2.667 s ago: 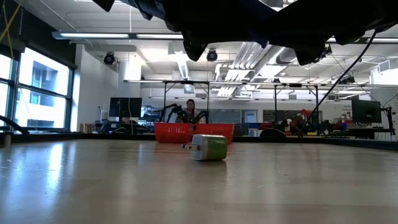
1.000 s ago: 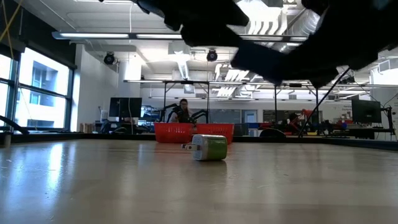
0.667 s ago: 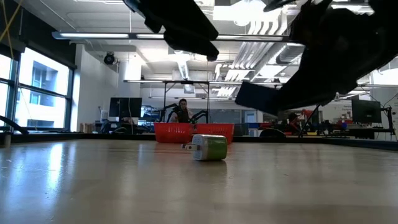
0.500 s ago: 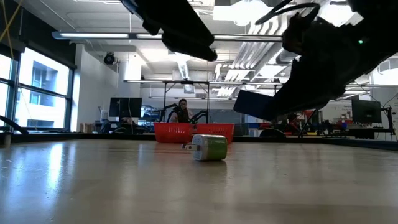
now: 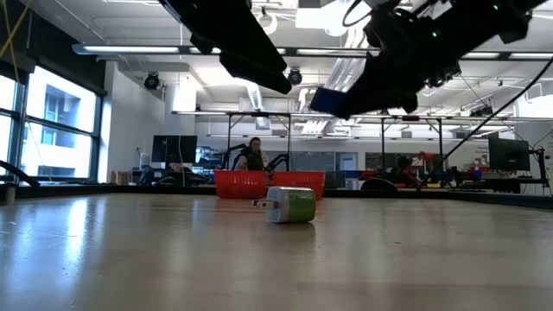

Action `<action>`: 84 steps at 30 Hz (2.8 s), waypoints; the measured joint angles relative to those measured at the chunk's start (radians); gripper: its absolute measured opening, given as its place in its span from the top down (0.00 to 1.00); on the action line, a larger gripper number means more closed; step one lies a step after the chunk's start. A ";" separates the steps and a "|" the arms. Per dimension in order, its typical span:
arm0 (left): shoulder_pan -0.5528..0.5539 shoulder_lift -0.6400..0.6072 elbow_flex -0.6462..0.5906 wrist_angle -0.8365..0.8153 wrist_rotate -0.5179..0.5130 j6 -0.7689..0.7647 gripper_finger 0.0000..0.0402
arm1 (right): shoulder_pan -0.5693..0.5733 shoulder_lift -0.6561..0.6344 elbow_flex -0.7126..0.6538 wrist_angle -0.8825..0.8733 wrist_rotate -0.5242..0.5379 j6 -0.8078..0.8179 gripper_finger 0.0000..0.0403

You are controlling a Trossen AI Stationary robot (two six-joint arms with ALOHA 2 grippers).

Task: Pick & Place Office items
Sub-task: Put the blue digital clock into the right red basket

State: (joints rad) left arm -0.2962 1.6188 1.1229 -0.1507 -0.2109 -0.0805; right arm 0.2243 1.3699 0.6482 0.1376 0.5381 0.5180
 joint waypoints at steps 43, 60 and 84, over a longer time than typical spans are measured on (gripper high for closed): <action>0.021 -0.142 0.000 -0.275 0.032 -0.094 0.19 | -0.712 0.178 0.608 -0.680 -0.395 -0.235 0.88; 0.021 -0.142 0.000 -0.276 0.030 -0.130 0.19 | -0.791 0.537 0.831 -0.713 -0.512 -0.255 0.88; 0.080 -0.133 0.000 -0.266 0.031 -0.101 0.19 | -0.825 0.601 0.851 -0.730 -0.553 -0.276 0.84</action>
State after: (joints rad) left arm -0.2166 1.4859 1.1228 -0.4165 -0.1802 -0.1810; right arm -0.6010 1.9713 1.4990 -0.5923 -0.0146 0.2424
